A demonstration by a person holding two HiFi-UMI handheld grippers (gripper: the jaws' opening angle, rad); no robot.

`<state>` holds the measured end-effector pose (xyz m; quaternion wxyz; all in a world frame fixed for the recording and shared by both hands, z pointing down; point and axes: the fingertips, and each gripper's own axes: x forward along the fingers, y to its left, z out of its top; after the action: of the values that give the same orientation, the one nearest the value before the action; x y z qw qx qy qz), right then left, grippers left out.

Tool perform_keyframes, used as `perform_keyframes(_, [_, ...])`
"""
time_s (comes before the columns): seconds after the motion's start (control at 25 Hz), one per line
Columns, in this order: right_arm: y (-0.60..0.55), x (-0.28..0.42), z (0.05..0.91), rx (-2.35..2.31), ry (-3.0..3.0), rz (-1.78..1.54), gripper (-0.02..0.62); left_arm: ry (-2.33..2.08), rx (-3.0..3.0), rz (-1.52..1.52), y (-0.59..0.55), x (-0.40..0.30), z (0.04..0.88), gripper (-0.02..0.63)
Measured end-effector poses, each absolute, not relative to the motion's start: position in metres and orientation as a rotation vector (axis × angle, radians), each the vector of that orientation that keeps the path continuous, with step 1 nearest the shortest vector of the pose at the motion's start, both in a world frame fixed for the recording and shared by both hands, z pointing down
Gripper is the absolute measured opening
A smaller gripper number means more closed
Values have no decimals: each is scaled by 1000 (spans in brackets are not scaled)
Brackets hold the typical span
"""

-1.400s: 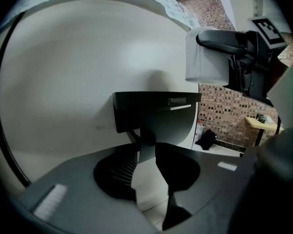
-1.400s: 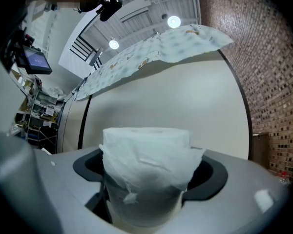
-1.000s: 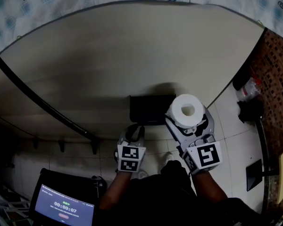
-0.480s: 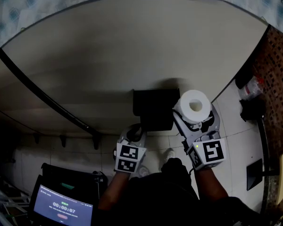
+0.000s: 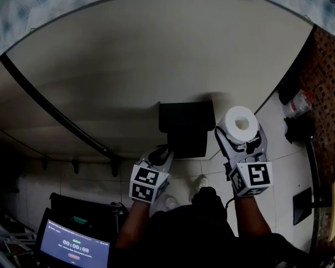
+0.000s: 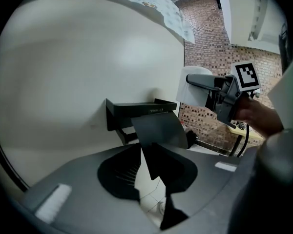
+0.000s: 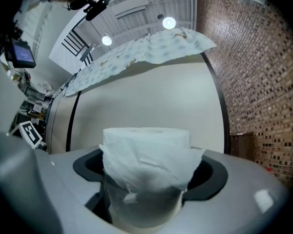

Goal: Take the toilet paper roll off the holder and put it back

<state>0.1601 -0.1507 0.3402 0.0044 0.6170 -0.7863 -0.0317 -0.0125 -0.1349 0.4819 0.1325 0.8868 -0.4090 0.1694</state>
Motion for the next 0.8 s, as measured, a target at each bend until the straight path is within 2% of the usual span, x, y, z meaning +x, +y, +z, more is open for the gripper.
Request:
perform_keyframes(0.48, [-172, 210, 426, 2037, -2467, 280, 456, -1167, 2565, 504, -135, -11, 481, 91])
perform_keyframes(0.8, [-201, 193, 463, 2013, -2845, 1130, 456, -1158, 2562, 510, -137, -11, 481, 91])
